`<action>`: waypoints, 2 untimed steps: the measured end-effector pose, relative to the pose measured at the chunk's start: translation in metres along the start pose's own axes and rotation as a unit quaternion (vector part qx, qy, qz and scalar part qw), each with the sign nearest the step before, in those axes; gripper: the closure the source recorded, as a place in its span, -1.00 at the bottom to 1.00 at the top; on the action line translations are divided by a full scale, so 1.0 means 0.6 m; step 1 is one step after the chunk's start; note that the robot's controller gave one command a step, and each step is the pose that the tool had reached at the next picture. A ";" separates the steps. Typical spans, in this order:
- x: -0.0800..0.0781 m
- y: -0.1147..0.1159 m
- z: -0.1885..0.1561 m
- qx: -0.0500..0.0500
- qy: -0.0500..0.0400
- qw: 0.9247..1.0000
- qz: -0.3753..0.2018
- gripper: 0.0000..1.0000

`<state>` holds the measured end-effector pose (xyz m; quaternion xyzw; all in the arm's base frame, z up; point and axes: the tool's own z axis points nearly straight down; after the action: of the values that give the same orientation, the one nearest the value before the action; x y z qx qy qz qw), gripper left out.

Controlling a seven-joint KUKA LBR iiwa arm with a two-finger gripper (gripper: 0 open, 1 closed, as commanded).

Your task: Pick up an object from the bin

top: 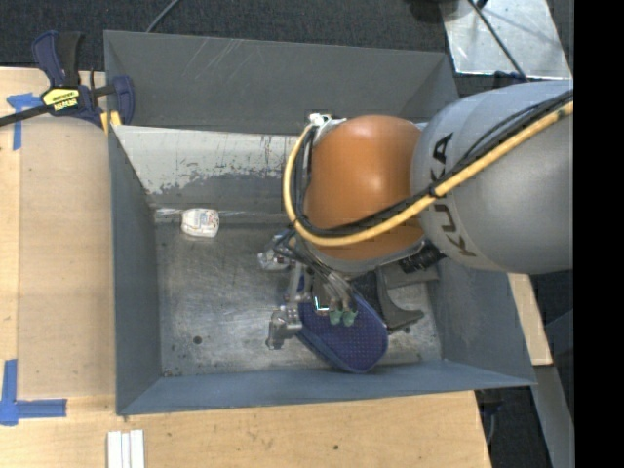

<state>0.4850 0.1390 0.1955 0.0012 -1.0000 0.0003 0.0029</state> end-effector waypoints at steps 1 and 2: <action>-0.015 -0.131 0.129 0.001 -0.001 0.990 -0.138 -1.00; -0.043 -0.153 0.203 -0.002 -0.004 0.966 -0.259 -1.00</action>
Offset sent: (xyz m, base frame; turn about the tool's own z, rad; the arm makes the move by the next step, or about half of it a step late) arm 0.0089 -0.0758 -0.0759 -0.2816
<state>0.5103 0.0471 0.0736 0.2598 -0.9656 -0.0025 -0.0008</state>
